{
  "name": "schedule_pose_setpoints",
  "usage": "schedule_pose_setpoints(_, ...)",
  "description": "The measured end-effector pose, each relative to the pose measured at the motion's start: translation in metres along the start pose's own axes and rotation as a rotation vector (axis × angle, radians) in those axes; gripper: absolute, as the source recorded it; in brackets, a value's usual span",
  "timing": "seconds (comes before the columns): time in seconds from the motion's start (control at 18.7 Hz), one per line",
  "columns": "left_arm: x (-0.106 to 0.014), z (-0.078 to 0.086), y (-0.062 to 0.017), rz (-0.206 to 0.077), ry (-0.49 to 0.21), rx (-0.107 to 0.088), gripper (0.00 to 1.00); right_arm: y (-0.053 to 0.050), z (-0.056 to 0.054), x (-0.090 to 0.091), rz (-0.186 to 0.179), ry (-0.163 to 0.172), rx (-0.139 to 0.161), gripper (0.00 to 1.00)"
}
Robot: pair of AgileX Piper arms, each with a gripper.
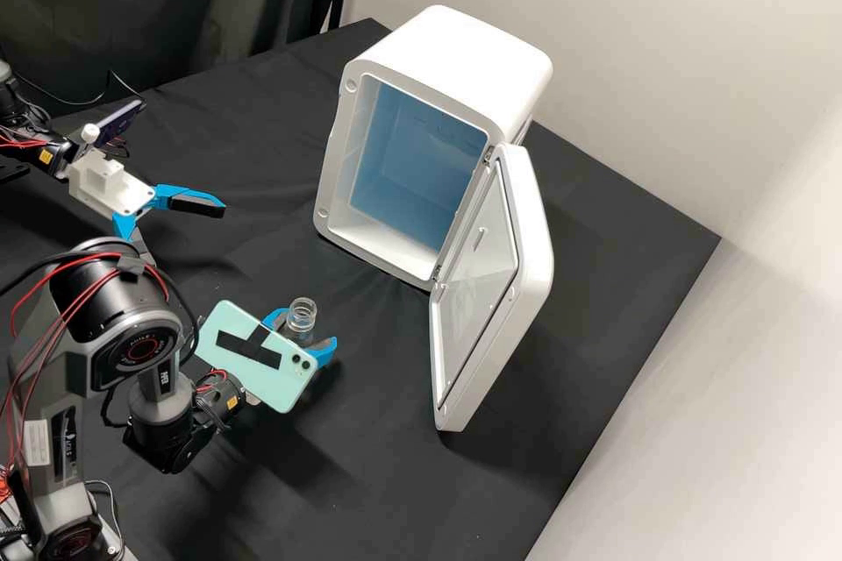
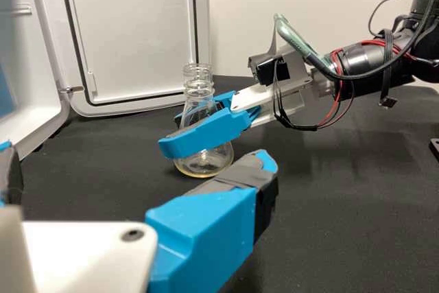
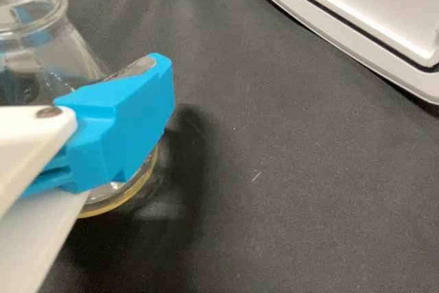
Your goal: Place the flask in the incubator
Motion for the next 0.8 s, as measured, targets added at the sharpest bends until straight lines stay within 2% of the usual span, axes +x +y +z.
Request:
schedule_pose_setpoints(0.21,0.000,0.000,0.0000,0.000,0.000,0.000,1.00,0.002,-0.001,-0.001,0.004,0.002,0.009,0.00)
schedule_pose_setpoints(0.37,0.000,0.000,0.0000,0.000,0.000,0.000,1.00,0.013,-0.004,-0.007,0.052,0.027,0.030,0.00)
schedule_pose_setpoints(0.59,0.000,0.000,0.0001,0.000,0.002,0.000,1.00,0.046,-0.011,-0.019,0.209,0.075,0.098,0.00)
schedule_pose_setpoints(0.69,0.000,-0.001,0.0002,0.001,0.003,-0.001,1.00,0.059,-0.016,-0.026,0.271,0.109,0.130,0.00)
schedule_pose_setpoints(0.8,0.000,-0.001,0.0003,0.001,0.005,-0.001,1.00,0.067,-0.019,-0.032,0.316,0.127,0.154,0.00)
